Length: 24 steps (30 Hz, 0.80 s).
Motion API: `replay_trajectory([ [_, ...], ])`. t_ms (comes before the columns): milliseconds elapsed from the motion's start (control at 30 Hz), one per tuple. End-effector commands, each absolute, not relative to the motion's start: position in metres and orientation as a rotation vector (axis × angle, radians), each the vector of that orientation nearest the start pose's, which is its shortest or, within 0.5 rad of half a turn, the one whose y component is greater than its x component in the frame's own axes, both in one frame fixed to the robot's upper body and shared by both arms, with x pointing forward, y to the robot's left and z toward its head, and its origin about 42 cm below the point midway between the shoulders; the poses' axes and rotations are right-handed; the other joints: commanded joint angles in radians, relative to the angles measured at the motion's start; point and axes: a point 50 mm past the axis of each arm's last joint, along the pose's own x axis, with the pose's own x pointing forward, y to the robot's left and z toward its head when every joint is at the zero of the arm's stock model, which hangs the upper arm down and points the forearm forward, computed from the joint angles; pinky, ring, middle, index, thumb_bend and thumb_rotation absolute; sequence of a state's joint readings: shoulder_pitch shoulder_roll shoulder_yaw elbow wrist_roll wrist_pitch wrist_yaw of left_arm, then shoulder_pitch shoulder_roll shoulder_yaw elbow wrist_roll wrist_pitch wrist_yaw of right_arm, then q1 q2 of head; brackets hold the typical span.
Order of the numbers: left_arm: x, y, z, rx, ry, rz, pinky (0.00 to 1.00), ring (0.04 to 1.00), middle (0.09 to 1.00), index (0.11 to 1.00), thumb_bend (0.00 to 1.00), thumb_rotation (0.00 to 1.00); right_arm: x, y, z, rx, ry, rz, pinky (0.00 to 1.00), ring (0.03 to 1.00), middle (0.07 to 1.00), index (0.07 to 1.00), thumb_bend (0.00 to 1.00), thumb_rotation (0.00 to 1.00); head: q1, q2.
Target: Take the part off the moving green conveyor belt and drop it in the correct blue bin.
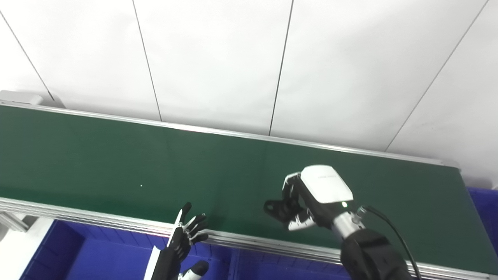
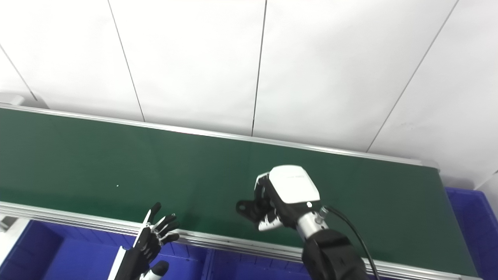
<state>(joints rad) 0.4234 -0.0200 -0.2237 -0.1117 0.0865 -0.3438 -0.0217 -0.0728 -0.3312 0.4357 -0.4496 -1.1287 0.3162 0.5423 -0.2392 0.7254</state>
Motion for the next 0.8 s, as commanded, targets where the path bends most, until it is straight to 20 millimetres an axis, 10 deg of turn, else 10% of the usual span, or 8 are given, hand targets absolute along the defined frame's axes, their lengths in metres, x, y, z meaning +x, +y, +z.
replay_trajectory([
  [0, 0.141, 0.163, 0.078, -0.001, -0.104, -0.143, 0.79, 0.851, 0.888, 1.0, 0.78, 0.77, 0.251, -0.185, 0.192, -1.426, -0.108, 0.468, 0.25, 0.323, 0.445, 0.51, 0.52, 0.0, -0.008, 0.015],
  [400, 0.143, 0.172, 0.1, 0.005, -0.101, -0.151, 0.82, 0.866, 0.89, 1.0, 0.77, 0.8, 0.181, -0.174, 0.158, -1.416, -0.019, 0.62, 0.18, 0.254, 0.445, 0.496, 0.53, 0.0, -0.073, 0.148],
  [767, 0.144, 0.176, 0.107, -0.004, -0.103, -0.156, 0.79, 0.857, 0.891, 1.0, 0.76, 0.78, 0.175, -0.174, 0.117, -1.364, 0.092, 0.585, 0.15, 0.224, 0.47, 0.48, 0.53, 0.0, -0.082, 0.175],
])
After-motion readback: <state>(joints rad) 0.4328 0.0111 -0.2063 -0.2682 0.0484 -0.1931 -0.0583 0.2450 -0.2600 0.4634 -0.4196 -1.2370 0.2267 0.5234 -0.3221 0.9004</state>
